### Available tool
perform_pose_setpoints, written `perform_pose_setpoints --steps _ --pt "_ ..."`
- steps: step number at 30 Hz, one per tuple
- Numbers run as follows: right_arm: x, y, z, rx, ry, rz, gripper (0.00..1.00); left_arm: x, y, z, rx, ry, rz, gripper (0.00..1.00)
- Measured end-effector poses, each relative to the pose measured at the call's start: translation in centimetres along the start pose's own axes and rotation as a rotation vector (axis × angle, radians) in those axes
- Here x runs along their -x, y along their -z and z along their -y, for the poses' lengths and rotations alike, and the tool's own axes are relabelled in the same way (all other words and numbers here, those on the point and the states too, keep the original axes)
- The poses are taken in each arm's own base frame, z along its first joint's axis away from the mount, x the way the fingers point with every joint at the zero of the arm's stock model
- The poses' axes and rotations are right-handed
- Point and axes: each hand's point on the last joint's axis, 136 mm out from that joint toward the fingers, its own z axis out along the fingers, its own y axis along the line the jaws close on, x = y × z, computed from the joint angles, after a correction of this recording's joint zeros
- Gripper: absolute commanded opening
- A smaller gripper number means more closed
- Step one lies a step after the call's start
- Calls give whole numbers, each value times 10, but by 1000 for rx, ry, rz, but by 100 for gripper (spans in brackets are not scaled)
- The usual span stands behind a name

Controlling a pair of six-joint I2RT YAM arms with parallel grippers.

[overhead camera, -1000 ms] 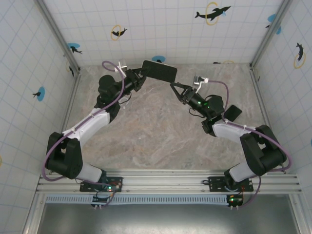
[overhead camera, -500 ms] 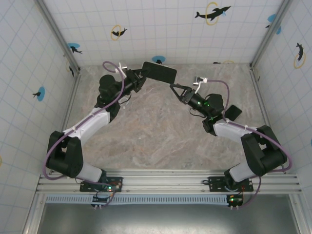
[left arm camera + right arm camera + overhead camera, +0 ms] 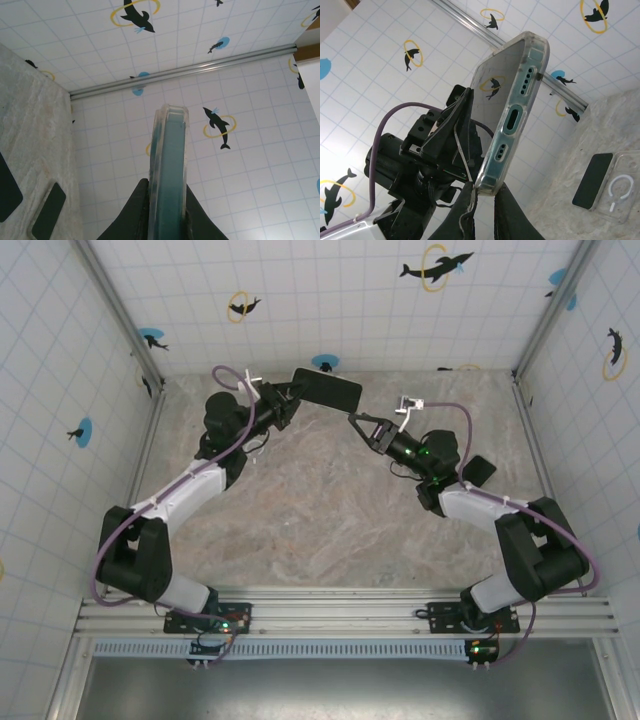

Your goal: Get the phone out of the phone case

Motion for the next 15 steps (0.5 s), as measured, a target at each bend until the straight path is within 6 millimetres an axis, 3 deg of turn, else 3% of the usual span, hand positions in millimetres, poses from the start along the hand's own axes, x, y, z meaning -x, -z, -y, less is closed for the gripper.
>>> perform_pose_setpoints --steps 15 --pt "1 -3 8 -30 83 -33 7 4 0 -4 1 22 6 0"
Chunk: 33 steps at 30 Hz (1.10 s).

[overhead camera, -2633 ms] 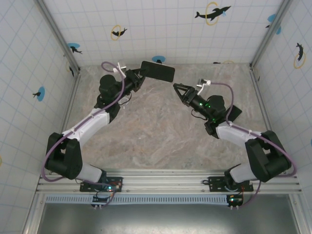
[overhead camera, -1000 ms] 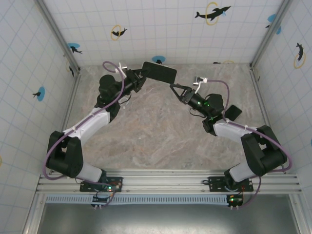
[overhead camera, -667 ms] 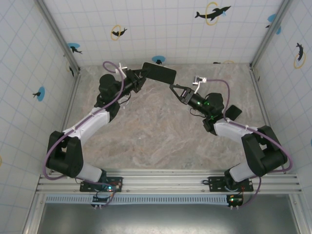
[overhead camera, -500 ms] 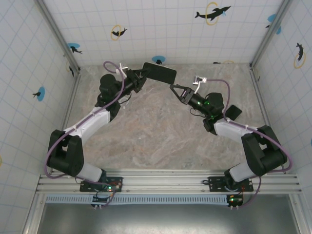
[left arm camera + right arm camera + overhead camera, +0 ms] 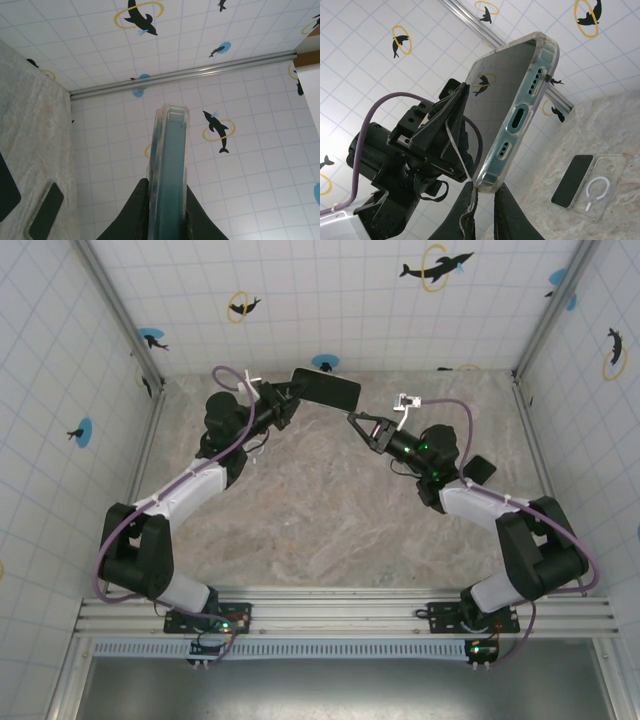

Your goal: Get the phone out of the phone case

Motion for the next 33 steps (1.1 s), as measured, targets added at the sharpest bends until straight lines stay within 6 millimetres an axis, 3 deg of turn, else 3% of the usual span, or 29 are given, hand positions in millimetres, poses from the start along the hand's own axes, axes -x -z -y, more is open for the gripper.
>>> perform_pose_setpoints --steps 16,18,22,24,28,33 --pt "-4 -2 14 -54 13 -67 7 3 -2 -11 21 16 5 0" --pt "-10 1 34 -131 2 -94 7 4 -2 1 -19 26 -2 0" --pt "-39 18 96 -340 -69 -187 8 -4 -1 53 -160 -32 -46 0" --pt "-44 23 106 -377 -86 -207 9 -7 2 68 -198 -57 -57 0" --pt "-41 24 103 -360 -79 -211 24 -11 4 77 -205 -91 -75 0" --pt "-35 28 89 -285 -26 -241 44 -13 -1 66 -129 -182 -108 0"
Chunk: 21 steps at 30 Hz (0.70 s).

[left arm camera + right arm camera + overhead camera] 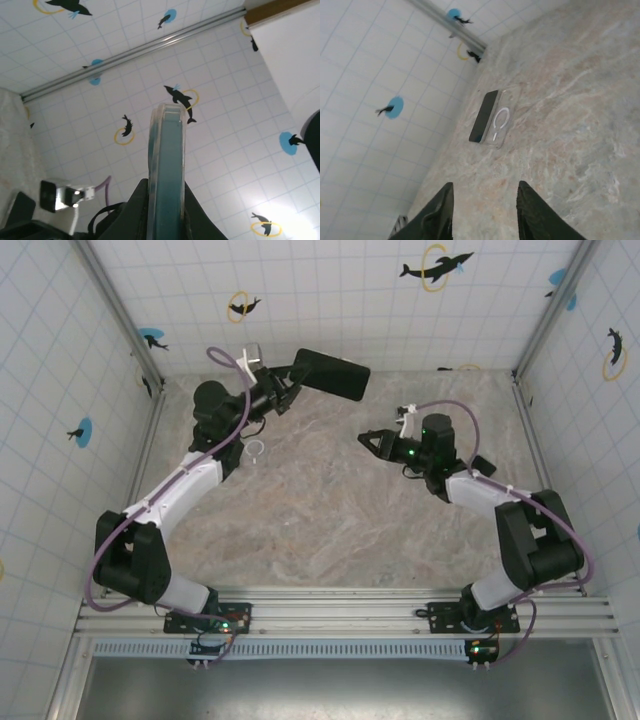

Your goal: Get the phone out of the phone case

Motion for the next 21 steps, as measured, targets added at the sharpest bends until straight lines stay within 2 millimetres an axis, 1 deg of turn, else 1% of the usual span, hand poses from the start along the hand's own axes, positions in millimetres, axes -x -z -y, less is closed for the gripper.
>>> perform_pose_setpoints --steps 1,3,7,10,12,14,18,21 --pt "1 3 -4 15 27 -8 46 -1 -1 -2 19 -27 -15 0" --pt "5 8 -12 45 85 -22 48 -3 -1 -7 51 -86 -45 0" --pt "14 19 -37 141 215 -40 53 -7 3 -14 83 -192 -103 0" --pt "12 26 -54 215 278 -65 60 -8 9 -20 95 -246 -135 0" --pt "11 28 -62 251 291 -70 62 -6 12 -23 97 -266 -146 0" --pt "15 29 -74 292 288 -51 63 -5 15 -23 95 -279 -150 0" --pt "27 33 -101 378 258 18 65 -5 16 -21 84 -289 -155 0" --pt "28 31 -124 440 233 44 64 -6 16 -20 73 -279 -157 0"
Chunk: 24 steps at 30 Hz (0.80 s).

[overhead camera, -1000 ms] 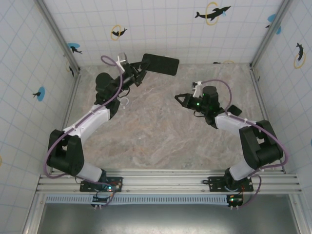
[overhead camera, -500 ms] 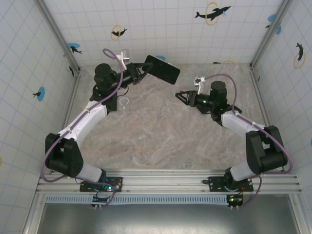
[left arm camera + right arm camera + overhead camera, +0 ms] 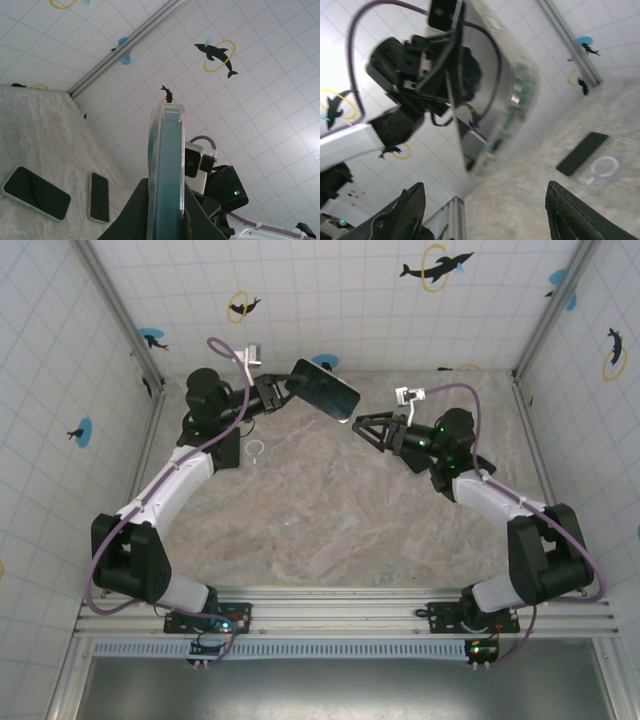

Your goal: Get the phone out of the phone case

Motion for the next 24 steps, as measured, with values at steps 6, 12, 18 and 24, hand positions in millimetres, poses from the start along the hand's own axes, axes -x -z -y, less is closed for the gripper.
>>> perform_pose_setpoints --steps 6,12,18,24 --pt "-5 -15 -11 49 -61 12 57 -3 1 -3 -2 28 1 0" --pt "-5 -19 -1 43 -132 35 39 -4 1 -4 -7 40 3 0" --pt "-6 -22 -3 59 -156 39 29 -3 1 -2 -14 43 4 0" --pt "-8 -22 -3 68 -154 33 20 -3 1 -1 -19 55 8 0"
